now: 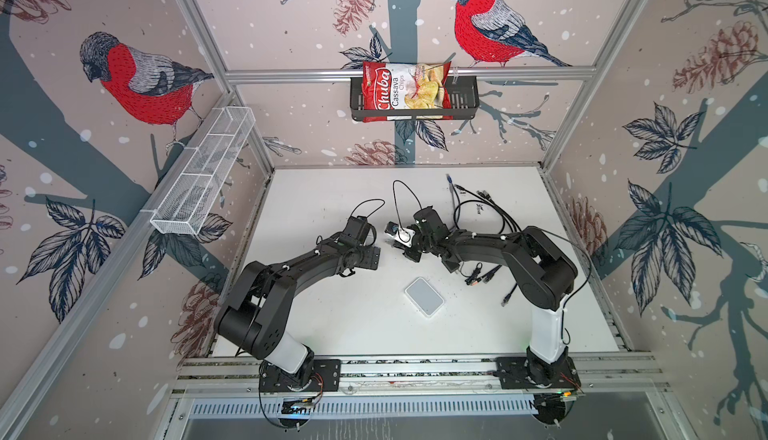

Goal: Insert the plug into the switch port
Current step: 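Bring the switch and grey plug together, aligning the plug with a switch port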

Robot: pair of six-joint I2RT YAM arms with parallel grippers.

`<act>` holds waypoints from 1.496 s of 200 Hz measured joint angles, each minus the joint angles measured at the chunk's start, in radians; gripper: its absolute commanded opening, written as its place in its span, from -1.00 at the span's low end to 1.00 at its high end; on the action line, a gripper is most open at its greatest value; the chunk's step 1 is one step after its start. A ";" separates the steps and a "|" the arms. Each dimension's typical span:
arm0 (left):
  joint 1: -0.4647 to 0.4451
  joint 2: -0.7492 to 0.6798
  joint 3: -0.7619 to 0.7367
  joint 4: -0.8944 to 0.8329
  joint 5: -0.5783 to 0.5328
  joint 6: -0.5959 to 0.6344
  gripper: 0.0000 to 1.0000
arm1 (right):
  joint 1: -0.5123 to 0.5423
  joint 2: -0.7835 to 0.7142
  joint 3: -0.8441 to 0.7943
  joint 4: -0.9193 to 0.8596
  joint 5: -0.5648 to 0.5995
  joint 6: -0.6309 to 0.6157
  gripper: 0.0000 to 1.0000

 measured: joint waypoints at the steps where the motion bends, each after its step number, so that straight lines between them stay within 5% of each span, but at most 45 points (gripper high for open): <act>1: 0.000 0.001 0.001 -0.001 0.000 -0.001 0.84 | 0.000 0.000 0.000 0.000 0.000 0.000 -0.98; 42: -0.001 0.063 0.037 -0.039 -0.014 -0.006 0.67 | -0.004 -0.001 -0.001 0.009 -0.014 0.003 -0.97; 81: -0.001 0.086 0.049 -0.050 -0.016 -0.007 0.30 | -0.005 0.001 0.001 0.017 -0.023 0.003 -0.98; 299: -0.003 -0.027 -0.042 0.075 0.095 -0.031 0.15 | 0.020 0.028 0.026 0.000 -0.055 -0.023 -1.00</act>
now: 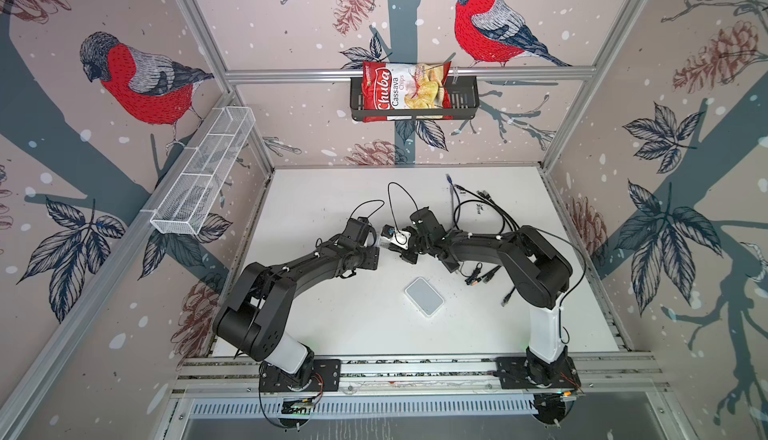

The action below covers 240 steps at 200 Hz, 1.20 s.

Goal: Insert the plug into the switch port
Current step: 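Bring the switch and grey plug together, aligning the plug with a switch port, then push the grey plug into the switch port with the right gripper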

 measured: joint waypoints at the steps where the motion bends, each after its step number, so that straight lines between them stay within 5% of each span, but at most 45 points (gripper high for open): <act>1: 0.000 0.000 0.000 0.000 0.000 0.000 0.15 | 0.000 0.000 0.000 0.000 0.000 0.000 -1.00; 240: -0.026 -0.019 -0.035 0.006 -0.045 0.017 0.09 | 0.036 0.012 0.037 -0.033 0.073 -0.026 -1.00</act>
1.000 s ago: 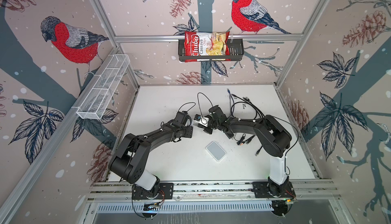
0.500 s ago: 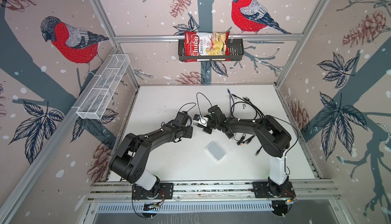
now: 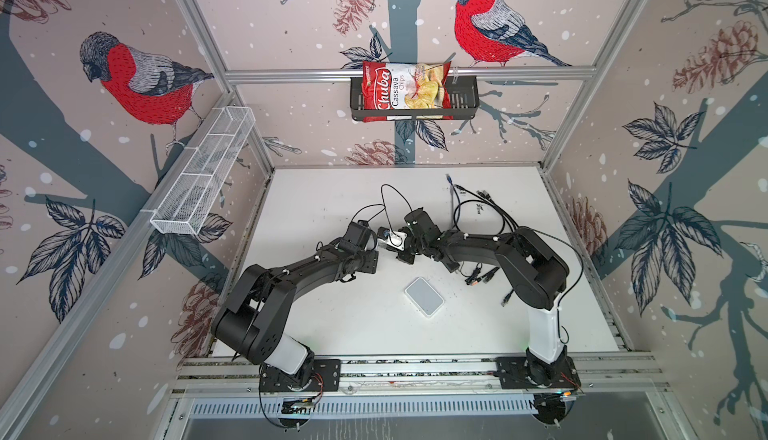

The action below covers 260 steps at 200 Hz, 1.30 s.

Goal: Insert the plug into the switch port
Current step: 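Push the grey plug into the switch port with the right gripper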

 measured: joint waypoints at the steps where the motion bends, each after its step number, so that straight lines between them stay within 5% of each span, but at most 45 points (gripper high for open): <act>1: 0.000 0.000 0.000 0.000 0.000 0.000 0.09 | 0.000 0.000 0.000 0.000 0.000 0.000 -1.00; 260: -0.072 -0.066 -0.054 0.041 -0.069 0.010 0.07 | 0.044 -0.035 -0.055 0.079 0.054 0.077 -0.98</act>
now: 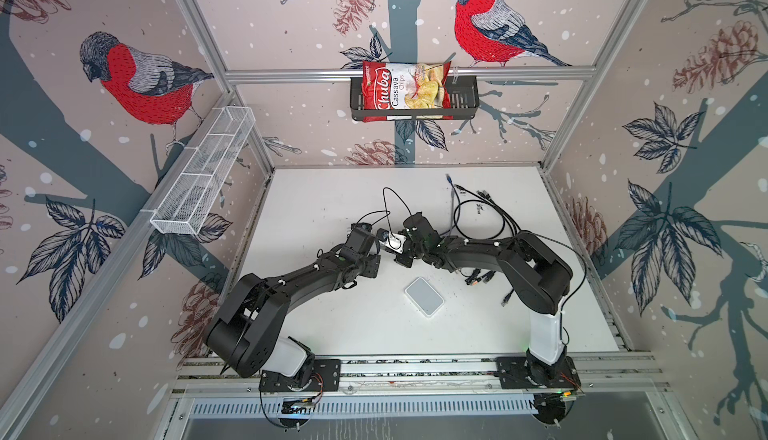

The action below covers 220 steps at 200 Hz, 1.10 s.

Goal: Insert the plug into the switch port
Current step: 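Push the grey plug into the switch port with the right gripper, then open the right gripper and withdraw while the left lowers the switch onto the table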

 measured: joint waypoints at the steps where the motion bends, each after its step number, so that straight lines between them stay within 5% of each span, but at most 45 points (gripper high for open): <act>1: 0.000 0.000 0.000 0.000 -0.001 0.000 0.07 | 0.000 0.000 0.000 0.000 0.000 0.000 -0.98; 67: 0.010 0.013 0.022 0.005 -0.040 -0.041 0.07 | -0.013 0.001 0.005 0.035 0.014 -0.024 -0.68; 126: 0.055 0.090 0.108 0.055 0.053 -0.062 0.08 | -0.079 -0.050 0.007 0.130 -0.023 -0.025 -0.48; 220: 0.134 0.242 0.262 0.024 -0.005 -0.112 0.13 | -0.181 -0.176 -0.080 0.143 -0.042 0.010 -0.43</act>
